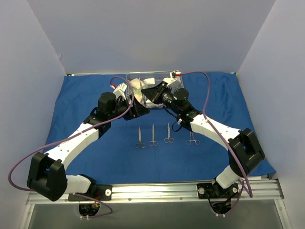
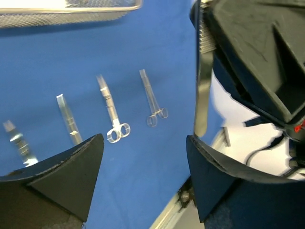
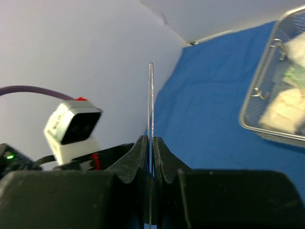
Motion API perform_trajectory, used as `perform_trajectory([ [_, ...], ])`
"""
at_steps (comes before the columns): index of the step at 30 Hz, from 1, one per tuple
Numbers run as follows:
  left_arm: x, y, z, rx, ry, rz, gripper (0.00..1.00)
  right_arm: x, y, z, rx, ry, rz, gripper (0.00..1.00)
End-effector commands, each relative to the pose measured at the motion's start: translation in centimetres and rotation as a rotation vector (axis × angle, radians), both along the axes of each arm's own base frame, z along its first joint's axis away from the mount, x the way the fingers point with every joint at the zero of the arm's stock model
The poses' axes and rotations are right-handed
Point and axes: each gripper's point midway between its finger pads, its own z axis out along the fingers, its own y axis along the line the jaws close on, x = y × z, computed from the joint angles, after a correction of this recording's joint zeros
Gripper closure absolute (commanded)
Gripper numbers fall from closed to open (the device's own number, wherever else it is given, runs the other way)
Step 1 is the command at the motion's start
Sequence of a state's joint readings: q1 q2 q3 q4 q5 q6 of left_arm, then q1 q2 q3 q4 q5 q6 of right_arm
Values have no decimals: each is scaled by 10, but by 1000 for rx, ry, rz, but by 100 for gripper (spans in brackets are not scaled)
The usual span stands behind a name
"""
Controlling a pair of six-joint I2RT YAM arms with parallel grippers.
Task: Open and lay out the surgical kit
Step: Place the medical item in the surgical kit.
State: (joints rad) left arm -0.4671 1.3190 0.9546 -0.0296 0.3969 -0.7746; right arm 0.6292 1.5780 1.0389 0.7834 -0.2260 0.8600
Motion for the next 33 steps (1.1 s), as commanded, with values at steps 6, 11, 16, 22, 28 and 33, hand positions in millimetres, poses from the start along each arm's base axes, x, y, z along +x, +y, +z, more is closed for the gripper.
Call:
perform_trajectory([
  [6, -6, -17, 80, -258, -217, -94, 25, -28, -2, 69, 156, -160, 81, 100],
  [11, -18, -17, 98, -296, -269, -135, 27, -30, -1, 77, 166, -189, 92, 100],
  [16, -17, -14, 103, -297, -287, -119, 27, -42, 3, 94, 238, -237, 158, 100],
  [22, -20, -11, 112, -373, -306, -135, 35, -51, 9, 98, 290, -235, 227, 100],
  [28, -21, 2, 119, -427, -328, -118, 47, -52, 10, 98, 288, -229, 235, 100],
  [33, -22, 3, 124, -418, -352, -124, 48, -50, 15, 91, 272, -210, 240, 100],
])
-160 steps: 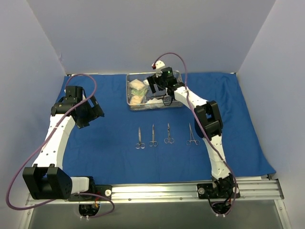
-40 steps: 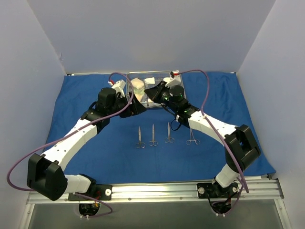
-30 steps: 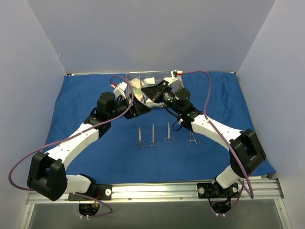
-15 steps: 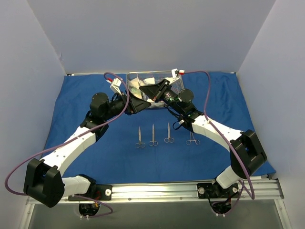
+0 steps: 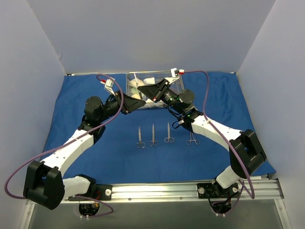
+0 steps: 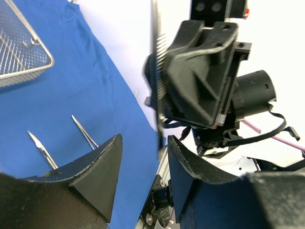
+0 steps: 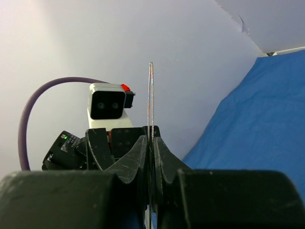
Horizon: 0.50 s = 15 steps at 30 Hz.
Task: Open and lay out the surgical kit
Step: Place the medical item in the surgical kit.
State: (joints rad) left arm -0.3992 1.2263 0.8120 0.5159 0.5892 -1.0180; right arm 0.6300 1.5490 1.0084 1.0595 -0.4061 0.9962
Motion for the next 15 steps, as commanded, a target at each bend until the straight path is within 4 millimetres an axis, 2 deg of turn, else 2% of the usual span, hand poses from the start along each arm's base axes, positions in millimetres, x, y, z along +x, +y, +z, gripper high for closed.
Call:
perform_trajectory([
  [1, -10, 4, 34, -44, -121, -16, 49, -9, 4, 23, 41, -76, 32, 100],
  [6, -9, 7, 38, -42, -132, 10, 54, -6, 8, 17, 17, -60, 19, 100],
  [15, -7, 8, 45, -60, -143, 27, 74, -11, 19, 8, 21, -45, 47, 100],
])
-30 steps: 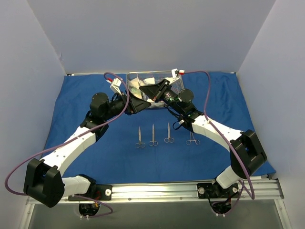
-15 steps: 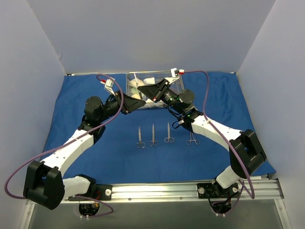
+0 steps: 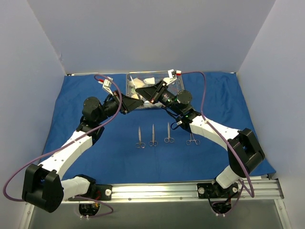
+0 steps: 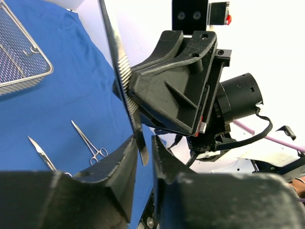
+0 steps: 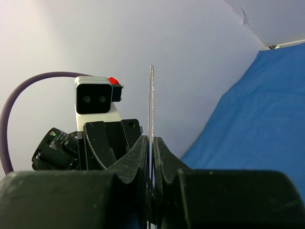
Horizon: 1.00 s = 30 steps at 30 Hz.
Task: Open and lay out the surgical kit
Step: Place the medical item in the surgical kit.
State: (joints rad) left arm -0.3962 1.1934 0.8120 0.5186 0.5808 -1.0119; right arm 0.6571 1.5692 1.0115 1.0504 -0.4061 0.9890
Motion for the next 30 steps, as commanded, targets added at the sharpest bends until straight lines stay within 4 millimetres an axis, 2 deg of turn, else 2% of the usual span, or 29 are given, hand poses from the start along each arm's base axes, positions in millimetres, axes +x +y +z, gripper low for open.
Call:
perform_trajectory([
  [1, -3, 4, 35, -54, -113, 17, 75, -5, 8, 19, 42, -61, 23, 100],
  [5, -3, 5, 34, -50, -97, 23, 97, -7, 9, 15, 38, -60, 27, 100],
  [8, -1, 8, 28, -11, -77, 56, 98, -1, 5, 8, -10, -56, -14, 99],
  [11, 0, 14, 12, 60, -35, 91, 98, 7, -3, 6, -61, -71, -81, 83],
  [12, -4, 14, 13, 72, -37, 94, 98, 9, -8, 11, -65, -85, -101, 81],
  [13, -5, 16, 1, 110, 6, 105, 98, 12, -11, 12, -78, -103, -122, 78],
  [14, -4, 19, -4, 144, 5, 131, 98, 12, -13, 14, -86, -111, -131, 67],
  [15, -10, 21, -13, 180, 45, 136, 98, 11, -15, 19, -85, -126, -137, 61],
  [17, -14, 25, -19, 223, 56, 144, 98, 15, -19, 22, -93, -146, -153, 56],
  [19, -20, 31, -36, 277, 121, 157, 98, 20, -24, 26, -95, -157, -165, 54],
  [20, -23, 35, -36, 300, 118, 165, 98, 23, -27, 26, -90, -148, -176, 47],
  [23, -29, 49, -60, 413, 196, 203, 98, 34, -39, 31, -75, -154, -208, 37],
  [24, -28, 54, -59, 438, 204, 222, 98, 37, -43, 32, -76, -154, -217, 36],
  [25, -32, 69, -80, 529, 287, 271, 98, 40, -47, 34, -74, -155, -226, 34],
  [27, -32, 90, -93, 650, 354, 341, 98, 47, -60, 34, -83, -152, -257, 32],
  [28, -40, 114, -117, 775, 452, 407, 98, 49, -66, 30, -97, -149, -271, 28],
  [29, -42, 127, -132, 857, 509, 439, 98, 53, -76, 29, -112, -143, -296, 15],
  [30, -53, 139, -141, 935, 575, 451, 98, 56, -82, 26, -142, -156, -320, 6],
])
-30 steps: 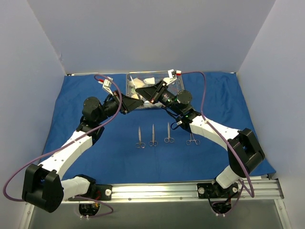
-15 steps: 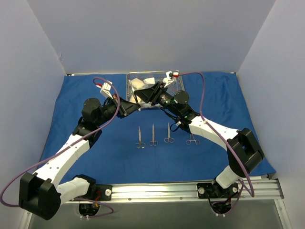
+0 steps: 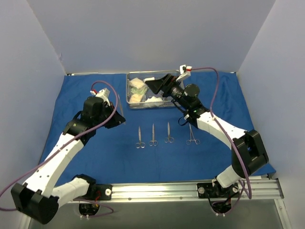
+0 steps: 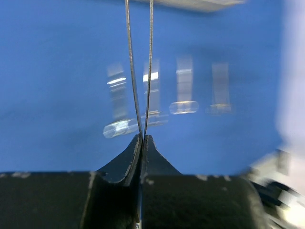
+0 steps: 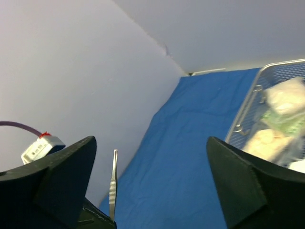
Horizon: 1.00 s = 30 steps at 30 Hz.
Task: Open and lay out the surgical kit
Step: Place the medical item in the surgical kit.
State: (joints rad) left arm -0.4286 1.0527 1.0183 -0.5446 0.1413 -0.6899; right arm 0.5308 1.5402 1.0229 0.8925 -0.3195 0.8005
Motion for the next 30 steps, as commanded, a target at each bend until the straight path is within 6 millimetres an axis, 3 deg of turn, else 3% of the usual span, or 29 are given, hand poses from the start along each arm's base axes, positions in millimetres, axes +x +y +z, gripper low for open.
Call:
perform_trajectory([
  [1, -29, 68, -53, 375, 243, 148, 98, 0, -32, 38, -23, -107, -84, 0],
  [7, -37, 77, -100, 496, 401, 118, 98, 14, -96, 18, -263, -82, -348, 0],
  [11, -43, 82, -136, 585, 531, 93, 98, 8, -127, 22, -343, -93, -456, 0],
  [14, -41, 80, -146, 616, 581, 76, 98, 6, -144, 22, -382, -86, -527, 0],
  [19, -33, 63, -161, 590, 581, 45, 98, 4, -154, 17, -410, -78, -553, 0],
  [30, -27, 51, -204, 679, 640, -22, 98, 11, -162, 0, -465, -24, -551, 0],
])
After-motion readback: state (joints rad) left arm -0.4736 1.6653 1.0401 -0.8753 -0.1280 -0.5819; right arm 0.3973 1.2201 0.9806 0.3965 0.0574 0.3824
